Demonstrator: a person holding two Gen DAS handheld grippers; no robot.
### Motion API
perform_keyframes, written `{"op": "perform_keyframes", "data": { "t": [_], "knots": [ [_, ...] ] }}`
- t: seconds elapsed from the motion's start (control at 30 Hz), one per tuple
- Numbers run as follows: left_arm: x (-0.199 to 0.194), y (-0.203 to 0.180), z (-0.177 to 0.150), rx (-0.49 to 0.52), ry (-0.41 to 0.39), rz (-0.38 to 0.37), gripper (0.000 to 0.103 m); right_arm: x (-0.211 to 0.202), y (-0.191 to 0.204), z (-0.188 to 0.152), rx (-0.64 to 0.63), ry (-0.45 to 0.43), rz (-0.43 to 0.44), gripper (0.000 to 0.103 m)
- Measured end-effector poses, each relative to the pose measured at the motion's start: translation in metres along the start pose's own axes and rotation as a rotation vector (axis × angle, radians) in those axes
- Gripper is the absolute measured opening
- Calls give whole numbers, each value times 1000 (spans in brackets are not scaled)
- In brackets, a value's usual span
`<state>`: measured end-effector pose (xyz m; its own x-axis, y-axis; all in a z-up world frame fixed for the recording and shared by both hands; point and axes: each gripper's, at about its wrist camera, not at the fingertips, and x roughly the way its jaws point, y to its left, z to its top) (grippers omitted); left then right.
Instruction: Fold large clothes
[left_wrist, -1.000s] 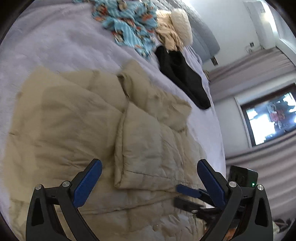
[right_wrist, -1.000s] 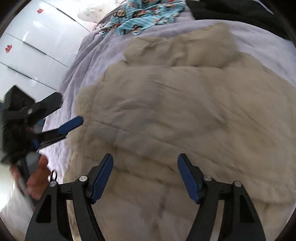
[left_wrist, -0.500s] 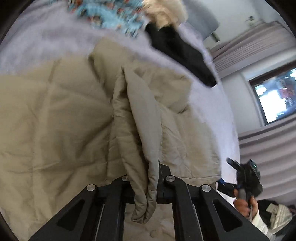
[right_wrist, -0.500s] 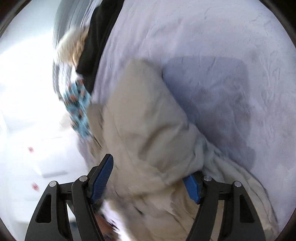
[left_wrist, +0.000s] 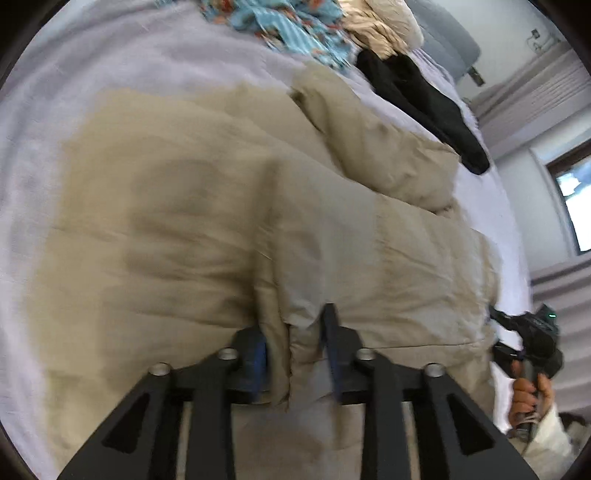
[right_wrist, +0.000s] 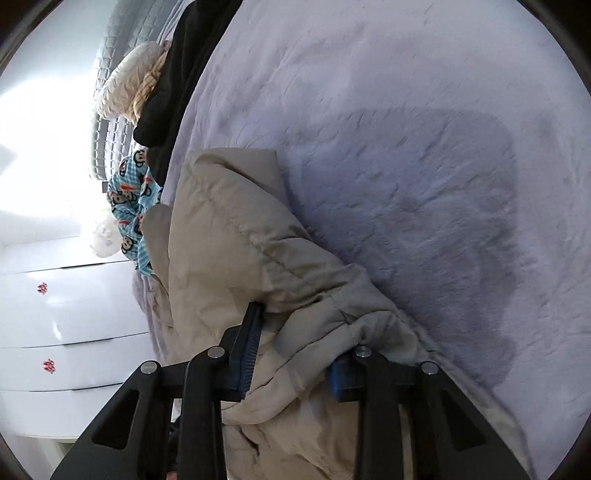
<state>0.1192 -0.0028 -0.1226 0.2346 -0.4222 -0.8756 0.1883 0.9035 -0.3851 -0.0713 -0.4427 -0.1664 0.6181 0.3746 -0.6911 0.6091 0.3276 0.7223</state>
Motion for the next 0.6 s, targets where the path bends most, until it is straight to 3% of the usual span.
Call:
{"op": "perform_keyframes", "data": {
  "t": [0.1,0.13,0.17,0.2,0.3,0.4,0.5,0.6],
  "knots": [
    [-19,11,4,17,-53,109,45,3,3,-1,-10,18,-12,37],
    [-28,13,8,26,-70,126,45,0,8,-3,-26,31,-26,46],
    [-33,11,13,32,-80,127,45,-6,14,-8,-54,48,-35,59],
    [-38,8,16,42,-91,122,45,-11,25,-16,-86,61,-42,63],
    [-43,-5,26,84,-106,81,45,-34,62,-40,-267,92,-15,65],
    [-29,-31,33,125,-104,58,45,-60,86,-34,-381,2,1,65],
    [4,-50,38,130,-93,110,45,-61,76,11,-295,-94,-6,66],
    [21,-43,31,121,-77,178,45,-29,39,57,-88,-72,-5,66]
  ]
}}
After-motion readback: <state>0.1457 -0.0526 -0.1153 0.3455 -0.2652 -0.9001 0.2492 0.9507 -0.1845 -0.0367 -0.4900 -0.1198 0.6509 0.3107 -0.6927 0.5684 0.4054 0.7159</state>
